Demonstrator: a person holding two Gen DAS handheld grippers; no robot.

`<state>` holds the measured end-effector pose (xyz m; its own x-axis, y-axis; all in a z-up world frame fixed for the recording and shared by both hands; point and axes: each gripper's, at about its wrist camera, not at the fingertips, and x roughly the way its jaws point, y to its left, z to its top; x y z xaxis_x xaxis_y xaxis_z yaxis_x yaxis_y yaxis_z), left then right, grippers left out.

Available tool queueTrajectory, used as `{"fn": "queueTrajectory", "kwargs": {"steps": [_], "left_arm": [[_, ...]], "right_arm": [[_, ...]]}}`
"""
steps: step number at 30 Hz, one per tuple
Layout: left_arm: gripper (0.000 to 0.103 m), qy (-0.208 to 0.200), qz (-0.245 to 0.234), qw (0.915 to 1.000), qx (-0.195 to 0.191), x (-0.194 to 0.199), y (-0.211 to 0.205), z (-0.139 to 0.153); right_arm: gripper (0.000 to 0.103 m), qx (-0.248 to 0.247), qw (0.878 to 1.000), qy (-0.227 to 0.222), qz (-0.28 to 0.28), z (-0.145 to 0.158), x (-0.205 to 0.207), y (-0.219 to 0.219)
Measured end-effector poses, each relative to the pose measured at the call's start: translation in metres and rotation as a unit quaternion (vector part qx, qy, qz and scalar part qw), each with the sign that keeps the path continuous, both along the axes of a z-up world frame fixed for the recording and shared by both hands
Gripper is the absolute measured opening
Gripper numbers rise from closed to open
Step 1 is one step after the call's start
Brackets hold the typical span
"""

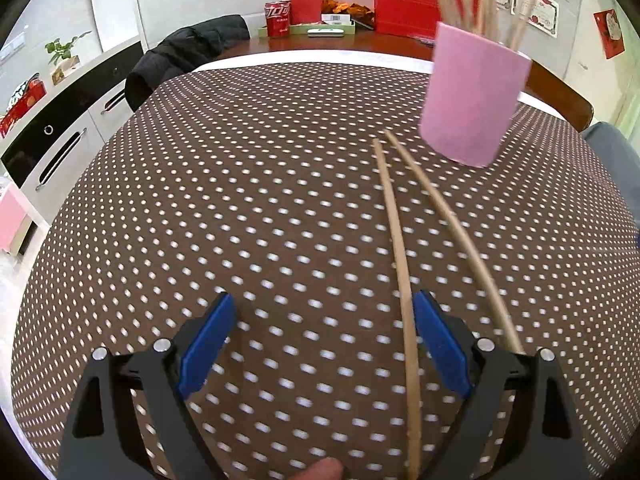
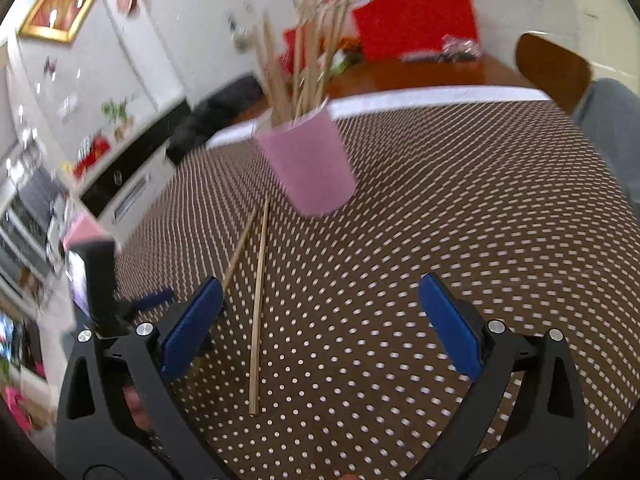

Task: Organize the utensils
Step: 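Move both open grippers back down to the last chopsticks, then close the left gripper on one chopstick while the right gripper grasps the other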

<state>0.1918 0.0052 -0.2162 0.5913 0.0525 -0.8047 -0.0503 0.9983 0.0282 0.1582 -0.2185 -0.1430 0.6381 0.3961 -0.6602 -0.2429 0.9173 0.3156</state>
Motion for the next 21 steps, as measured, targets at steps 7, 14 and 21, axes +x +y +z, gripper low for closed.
{"fn": "queueTrajectory", "kwargs": {"steps": [7, 14, 21], "left_arm": [[0.089, -0.001, -0.048, 0.9985, 0.027, 0.020, 0.007, 0.004], [0.089, -0.002, -0.069, 0.9967, 0.043, 0.042, 0.013, 0.005], [0.089, -0.004, -0.086, 0.9949, 0.053, 0.054, 0.015, 0.004]], "right_arm": [[0.080, -0.061, 0.995, 0.041, 0.068, -0.025, 0.042, 0.063], [0.037, -0.095, 0.987, 0.066, 0.114, -0.036, 0.078, 0.114], [0.010, -0.151, 0.979, 0.063, 0.121, -0.041, 0.079, 0.124]]}}
